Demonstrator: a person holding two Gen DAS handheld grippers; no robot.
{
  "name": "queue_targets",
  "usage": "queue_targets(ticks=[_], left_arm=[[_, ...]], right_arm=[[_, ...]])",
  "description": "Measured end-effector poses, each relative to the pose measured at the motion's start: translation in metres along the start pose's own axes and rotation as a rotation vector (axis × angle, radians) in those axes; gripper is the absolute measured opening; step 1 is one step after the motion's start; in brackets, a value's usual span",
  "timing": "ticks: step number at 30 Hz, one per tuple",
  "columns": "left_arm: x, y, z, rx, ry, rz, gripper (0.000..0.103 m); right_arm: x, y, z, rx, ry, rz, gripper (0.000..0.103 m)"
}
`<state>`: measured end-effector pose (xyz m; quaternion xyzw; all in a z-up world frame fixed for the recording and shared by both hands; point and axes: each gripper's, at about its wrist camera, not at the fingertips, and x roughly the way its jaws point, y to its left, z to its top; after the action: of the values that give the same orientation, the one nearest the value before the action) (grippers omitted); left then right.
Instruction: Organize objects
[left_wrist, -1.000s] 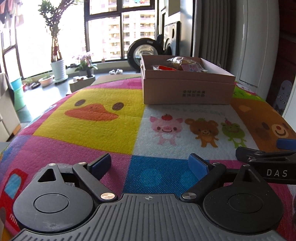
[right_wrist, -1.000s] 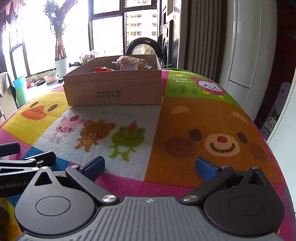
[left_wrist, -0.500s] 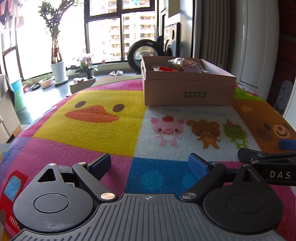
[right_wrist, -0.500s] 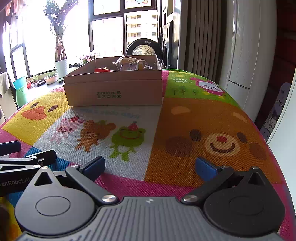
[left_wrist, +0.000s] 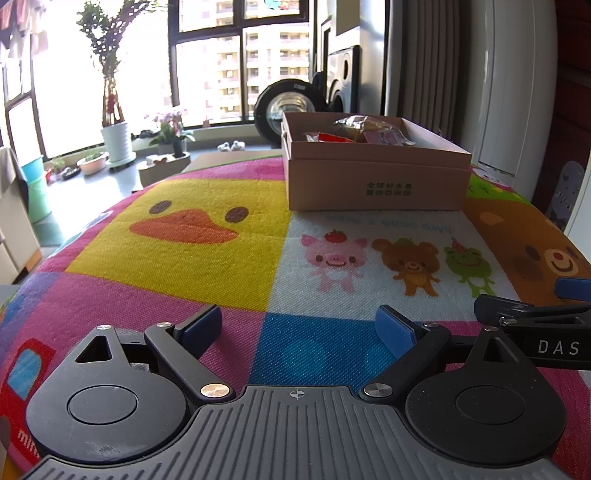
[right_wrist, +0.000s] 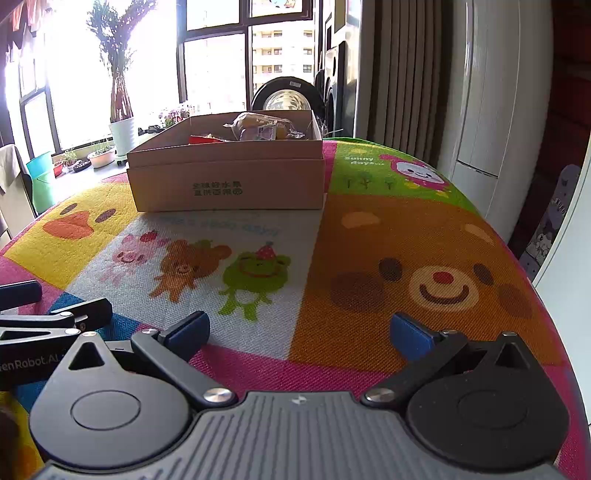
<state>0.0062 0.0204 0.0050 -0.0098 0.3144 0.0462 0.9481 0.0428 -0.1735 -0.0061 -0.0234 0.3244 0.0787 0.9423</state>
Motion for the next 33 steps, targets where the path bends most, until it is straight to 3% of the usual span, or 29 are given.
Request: queue_targets(ticks=[33], left_arm=[[-0.0011, 0.0012, -0.0007, -0.006, -0.001, -0.008, 0.095]], right_arm=[[-0.0016, 0.0023, -0.0003, 0.001, 0.0, -0.001, 0.103]])
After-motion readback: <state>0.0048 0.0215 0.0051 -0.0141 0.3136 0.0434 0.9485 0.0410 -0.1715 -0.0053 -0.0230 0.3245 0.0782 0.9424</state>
